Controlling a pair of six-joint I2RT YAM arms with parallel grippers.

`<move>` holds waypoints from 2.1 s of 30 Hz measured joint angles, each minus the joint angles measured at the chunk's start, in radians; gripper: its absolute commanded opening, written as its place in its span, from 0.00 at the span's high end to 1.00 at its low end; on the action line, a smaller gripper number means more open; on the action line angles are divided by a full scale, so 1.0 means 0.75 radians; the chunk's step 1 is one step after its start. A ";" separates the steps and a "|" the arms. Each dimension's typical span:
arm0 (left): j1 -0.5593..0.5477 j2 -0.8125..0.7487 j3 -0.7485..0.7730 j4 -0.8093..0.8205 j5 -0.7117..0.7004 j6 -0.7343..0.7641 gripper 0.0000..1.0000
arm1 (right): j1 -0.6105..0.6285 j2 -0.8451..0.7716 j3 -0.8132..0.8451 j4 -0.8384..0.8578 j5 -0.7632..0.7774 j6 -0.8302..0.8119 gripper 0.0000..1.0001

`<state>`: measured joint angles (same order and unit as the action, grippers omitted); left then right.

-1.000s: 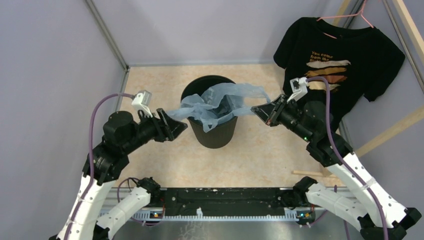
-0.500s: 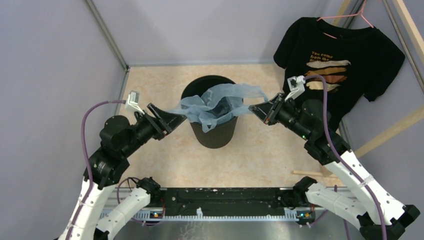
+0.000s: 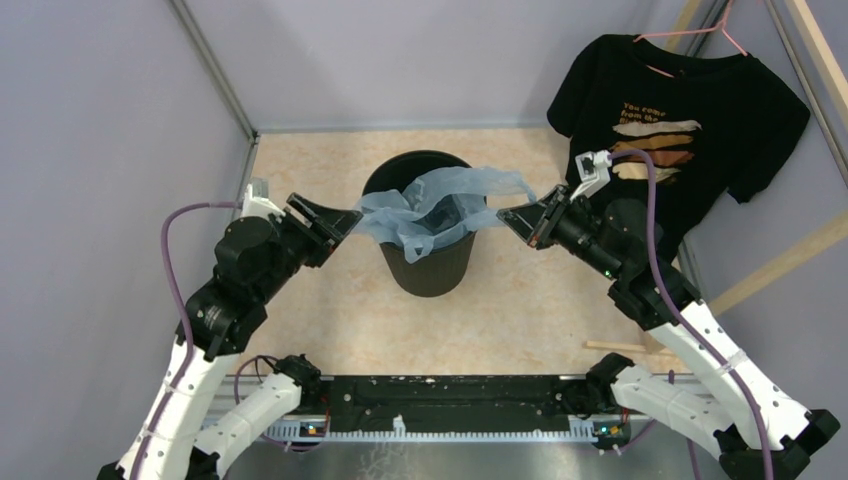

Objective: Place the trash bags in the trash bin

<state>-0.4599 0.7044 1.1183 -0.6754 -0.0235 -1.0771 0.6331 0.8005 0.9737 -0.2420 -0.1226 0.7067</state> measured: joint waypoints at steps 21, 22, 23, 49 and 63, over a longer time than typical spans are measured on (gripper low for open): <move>0.000 -0.034 -0.093 0.074 -0.122 0.098 1.00 | 0.000 -0.016 -0.007 -0.010 0.028 -0.019 1.00; 0.000 -0.054 -0.111 0.083 -0.101 0.120 1.00 | 0.000 -0.025 -0.007 -0.027 0.036 -0.022 1.00; 0.000 -0.077 -0.133 0.091 -0.076 0.145 1.00 | 0.000 -0.035 -0.007 -0.041 0.043 -0.023 1.00; 0.000 -0.138 -0.529 0.108 0.081 0.469 1.00 | -0.019 0.111 -0.120 -0.305 0.396 -0.173 1.00; 0.000 0.128 -0.467 0.172 -0.112 0.609 0.67 | -0.046 0.291 -0.226 -0.001 0.229 -0.483 0.49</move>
<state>-0.4599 0.8001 0.7677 -0.5461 -0.1078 -0.6201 0.5987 1.0187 0.8040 -0.2428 0.0494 0.3447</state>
